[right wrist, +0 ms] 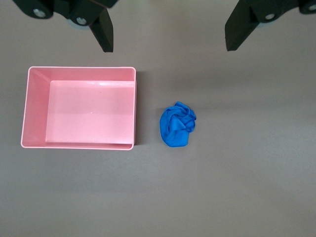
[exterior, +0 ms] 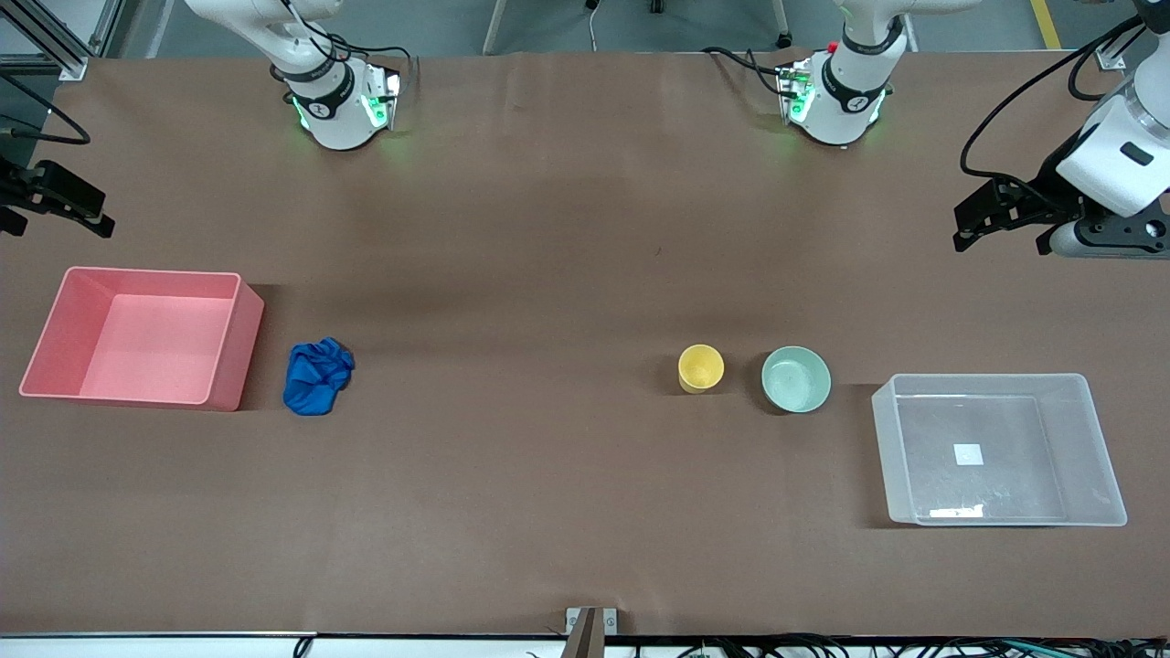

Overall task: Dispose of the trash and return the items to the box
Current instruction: 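Reach the right gripper to the blue cloth while the left gripper reaches the bowl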

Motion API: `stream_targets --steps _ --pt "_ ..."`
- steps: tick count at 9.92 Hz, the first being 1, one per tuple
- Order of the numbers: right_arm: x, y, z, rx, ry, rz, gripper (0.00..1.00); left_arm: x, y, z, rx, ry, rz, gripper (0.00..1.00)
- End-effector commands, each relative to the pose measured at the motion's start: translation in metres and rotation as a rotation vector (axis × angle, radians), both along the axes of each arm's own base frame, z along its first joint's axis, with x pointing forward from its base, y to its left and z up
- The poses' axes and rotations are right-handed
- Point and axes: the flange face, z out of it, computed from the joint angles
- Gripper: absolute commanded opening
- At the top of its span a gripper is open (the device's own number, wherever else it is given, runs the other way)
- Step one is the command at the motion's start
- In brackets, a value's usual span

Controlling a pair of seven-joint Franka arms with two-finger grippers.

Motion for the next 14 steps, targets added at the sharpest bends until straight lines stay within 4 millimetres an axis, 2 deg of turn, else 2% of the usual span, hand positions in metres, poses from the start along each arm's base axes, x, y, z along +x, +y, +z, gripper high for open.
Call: stream_targets --steps 1,2,4,5,6,7,9,11,13,14 --pt "-0.007 -0.003 0.001 0.008 0.005 0.004 0.99 0.005 0.002 -0.014 -0.001 0.04 0.006 1.0" --pt "-0.006 -0.003 0.0 0.008 0.006 0.004 0.99 0.009 0.004 -0.018 0.0 0.044 0.01 1.0" --pt "-0.005 -0.003 -0.003 0.008 0.006 0.003 1.0 0.044 0.009 -0.032 0.039 0.045 0.009 1.0" --pt "-0.003 -0.005 -0.013 0.009 0.009 -0.001 1.0 0.054 0.005 -0.055 0.034 0.08 0.012 1.0" --pt "0.003 -0.005 -0.032 0.011 0.005 -0.001 1.0 0.067 -0.001 -0.087 0.04 0.117 0.046 1.0" --pt "0.01 -0.004 -0.06 0.009 -0.006 0.003 1.0 0.081 -0.005 -0.122 0.039 0.124 0.124 1.0" --pt "0.026 -0.003 -0.127 0.006 -0.023 0.005 0.99 0.091 -0.03 -0.193 0.037 0.132 0.278 1.0" --pt "0.049 -0.003 -0.201 0.002 -0.002 -0.004 0.99 0.087 -0.046 -0.247 0.041 0.133 0.376 1.0" --pt "0.072 -0.005 -0.268 -0.004 0.023 -0.006 0.98 0.078 -0.046 -0.295 0.04 0.129 0.401 1.0" --pt "0.079 -0.006 -0.296 -0.007 0.029 -0.007 0.97 0.071 -0.042 -0.318 0.035 0.122 0.409 1.0"
